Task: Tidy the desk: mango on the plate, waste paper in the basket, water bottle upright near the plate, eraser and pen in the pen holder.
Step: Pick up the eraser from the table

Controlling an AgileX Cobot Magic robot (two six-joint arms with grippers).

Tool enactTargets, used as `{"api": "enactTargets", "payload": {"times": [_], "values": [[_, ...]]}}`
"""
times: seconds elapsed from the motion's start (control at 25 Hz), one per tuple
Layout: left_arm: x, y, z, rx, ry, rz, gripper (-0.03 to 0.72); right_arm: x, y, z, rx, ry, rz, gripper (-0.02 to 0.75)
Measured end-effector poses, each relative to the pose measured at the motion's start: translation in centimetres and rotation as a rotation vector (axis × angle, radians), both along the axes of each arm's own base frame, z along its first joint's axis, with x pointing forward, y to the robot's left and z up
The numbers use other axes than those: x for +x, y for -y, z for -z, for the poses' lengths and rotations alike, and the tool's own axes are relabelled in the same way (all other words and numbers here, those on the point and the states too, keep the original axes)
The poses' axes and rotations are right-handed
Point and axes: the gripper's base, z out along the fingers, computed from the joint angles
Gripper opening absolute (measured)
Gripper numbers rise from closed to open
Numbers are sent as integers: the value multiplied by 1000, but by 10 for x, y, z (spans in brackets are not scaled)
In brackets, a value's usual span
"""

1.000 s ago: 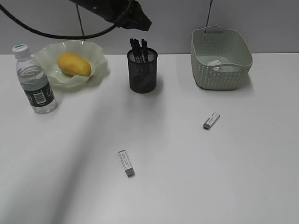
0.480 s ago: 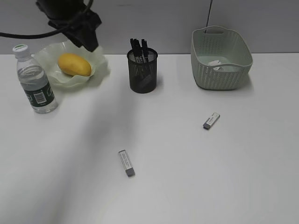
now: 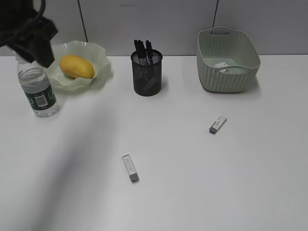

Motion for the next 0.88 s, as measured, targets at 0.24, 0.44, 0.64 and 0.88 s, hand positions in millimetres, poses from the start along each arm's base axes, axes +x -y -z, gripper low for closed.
{"api": "enactTargets", "payload": {"times": [0.24,0.44,0.64,0.88], "values": [[-60,-45,23,32,-96,-85,309,0,0,0,0,1,0,509],[-112,-66,19,2,-31,-119,309,0,0,0,0,4,0,507],[-163,-72,12,-135,164,-130,309,3,-2,0,-13,-12,1,506],[-227,-86,-3,-229,451,-122,309,18,-11,3,-65,-66,5,503]]}}
